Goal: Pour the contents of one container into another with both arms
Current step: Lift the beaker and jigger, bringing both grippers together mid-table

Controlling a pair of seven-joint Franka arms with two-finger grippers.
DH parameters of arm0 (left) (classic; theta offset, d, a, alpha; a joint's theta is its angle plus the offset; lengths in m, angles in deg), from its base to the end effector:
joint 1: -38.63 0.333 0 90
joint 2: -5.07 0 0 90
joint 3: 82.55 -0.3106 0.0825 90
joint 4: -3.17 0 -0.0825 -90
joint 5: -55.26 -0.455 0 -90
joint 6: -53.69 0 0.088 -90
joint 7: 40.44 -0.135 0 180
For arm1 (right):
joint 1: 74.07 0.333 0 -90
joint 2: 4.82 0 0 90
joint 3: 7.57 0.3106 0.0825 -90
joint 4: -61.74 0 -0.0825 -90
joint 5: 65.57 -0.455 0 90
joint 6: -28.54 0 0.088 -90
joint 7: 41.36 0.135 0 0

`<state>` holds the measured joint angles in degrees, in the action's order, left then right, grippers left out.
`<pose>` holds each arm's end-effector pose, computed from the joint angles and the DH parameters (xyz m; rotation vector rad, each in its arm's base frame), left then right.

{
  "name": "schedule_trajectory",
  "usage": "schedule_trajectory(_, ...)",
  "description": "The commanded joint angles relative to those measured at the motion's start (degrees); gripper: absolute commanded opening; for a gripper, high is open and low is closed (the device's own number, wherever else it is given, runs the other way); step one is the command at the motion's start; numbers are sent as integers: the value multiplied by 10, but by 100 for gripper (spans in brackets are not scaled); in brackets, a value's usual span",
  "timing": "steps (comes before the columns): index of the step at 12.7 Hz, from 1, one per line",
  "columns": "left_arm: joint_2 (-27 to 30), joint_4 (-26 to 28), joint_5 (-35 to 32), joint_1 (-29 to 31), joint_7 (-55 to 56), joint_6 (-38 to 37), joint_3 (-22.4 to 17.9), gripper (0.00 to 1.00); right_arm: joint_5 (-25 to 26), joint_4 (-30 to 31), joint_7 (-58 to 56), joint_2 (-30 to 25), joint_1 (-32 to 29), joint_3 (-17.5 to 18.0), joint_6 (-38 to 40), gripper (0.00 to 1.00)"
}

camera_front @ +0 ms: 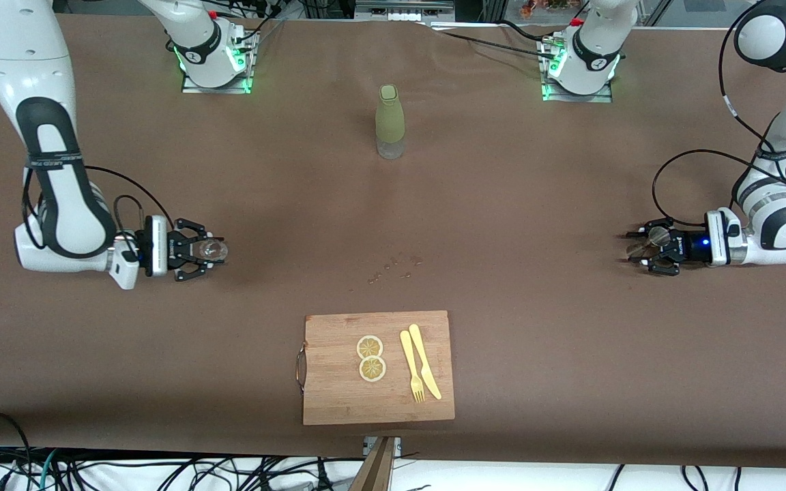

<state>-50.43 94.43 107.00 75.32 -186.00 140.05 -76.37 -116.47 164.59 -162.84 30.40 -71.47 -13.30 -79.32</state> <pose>0.5727 0.2074 0.0044 1.3950 -1.3134 1.0309 0.6504 0.0428 0.1172 -1.6824 -1.6517 -0.4852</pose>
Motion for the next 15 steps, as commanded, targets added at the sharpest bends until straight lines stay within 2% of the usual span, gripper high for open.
schedule_trajectory(1,8,18,23,-4,-25,6,-4,0,-2,-21,57,-10,55,-6,-23,23)
schedule_trajectory(9,40,24,34,-24,39,-11,1,0,0,-98,277,-10,212,-3,-90,23)
schedule_trajectory(13,51,36,85,-81,59,-10,4,0,34,-135,403,-8,287,-4,-137,23)
schedule_trajectory(15,55,51,122,-117,60,-4,4,0,70,-152,465,-4,315,-5,-152,23)
